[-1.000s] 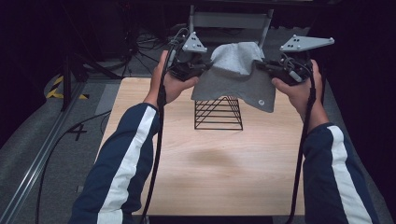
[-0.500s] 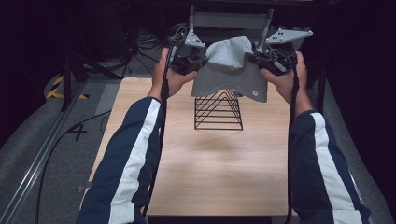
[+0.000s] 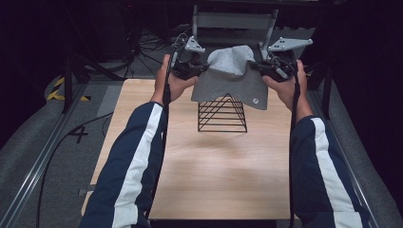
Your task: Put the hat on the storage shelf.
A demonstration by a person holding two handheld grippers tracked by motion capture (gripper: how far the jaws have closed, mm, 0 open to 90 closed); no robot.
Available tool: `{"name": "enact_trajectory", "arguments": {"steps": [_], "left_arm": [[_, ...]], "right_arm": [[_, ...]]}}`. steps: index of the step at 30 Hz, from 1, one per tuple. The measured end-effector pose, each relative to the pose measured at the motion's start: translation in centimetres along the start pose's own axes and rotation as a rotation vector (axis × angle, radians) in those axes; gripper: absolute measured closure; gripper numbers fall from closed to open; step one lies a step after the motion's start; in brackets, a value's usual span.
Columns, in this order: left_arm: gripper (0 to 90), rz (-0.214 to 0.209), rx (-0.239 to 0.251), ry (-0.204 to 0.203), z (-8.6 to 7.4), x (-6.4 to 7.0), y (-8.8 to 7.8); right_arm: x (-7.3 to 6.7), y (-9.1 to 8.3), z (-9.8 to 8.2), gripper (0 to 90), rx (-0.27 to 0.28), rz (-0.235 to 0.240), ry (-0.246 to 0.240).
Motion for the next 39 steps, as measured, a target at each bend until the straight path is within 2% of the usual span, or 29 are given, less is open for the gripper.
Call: {"name": "enact_trajectory", "arguments": {"steps": [6,12,17,20,22,25,28,30,31,33,39], "left_arm": [[85.5,-0.025,0.038,0.029,0.3,1.0,-1.8],[85.5,-0.043,0.055,0.030,-0.2,1.6,-2.9],[85.5,-0.057,0.052,0.027,-1.1,2.0,-2.6],[85.5,-0.045,0.034,0.032,-1.7,2.1,-1.9],[85.5,-0.050,0.026,0.026,-2.1,2.1,-1.5],[85.5,-0.063,0.045,-0.004,-2.2,1.9,-1.4],[85.5,-0.078,0.079,-0.003,-1.3,1.9,-2.5],[85.5,-0.081,0.085,0.008,-1.1,2.1,-2.9],[85.5,-0.091,0.084,0.022,-0.9,2.6,-3.3],[85.5,-0.095,0.080,0.039,-1.1,3.1,-3.4],[85.5,-0.108,0.071,0.035,-2.0,3.8,-3.4]], "right_arm": [[-0.3,-1.2,-0.1,85.3,0.017,0.015,-0.010],[-1.0,-2.1,0.1,85.4,0.029,0.031,-0.021],[-1.5,-2.1,-0.2,85.3,0.017,0.033,-0.033],[-1.5,-1.9,-0.8,85.4,0.009,0.033,-0.032],[-1.5,-1.6,-1.1,85.3,0.001,0.032,-0.030],[-1.4,-1.4,-1.6,85.3,-0.003,0.039,-0.022],[-1.0,-2.1,-1.3,85.3,0.014,0.038,-0.016],[-1.0,-2.4,-1.2,85.3,0.016,0.039,-0.017],[-1.3,-3.1,-1.1,85.3,0.019,0.043,-0.026],[-1.6,-3.5,-1.2,85.3,0.013,0.044,-0.040],[-2.5,-3.7,-1.9,85.3,-0.012,0.044,-0.070]]}}
Point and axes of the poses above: each handheld gripper's, and its own axes: y roughly forward along the jaws, z roughly out of its top, x roughly to its right, the point moved 6 cm from there along y, roughly forward along the jaws, and after that the axes turned 1 degree about -y, right-handed, at the moved point
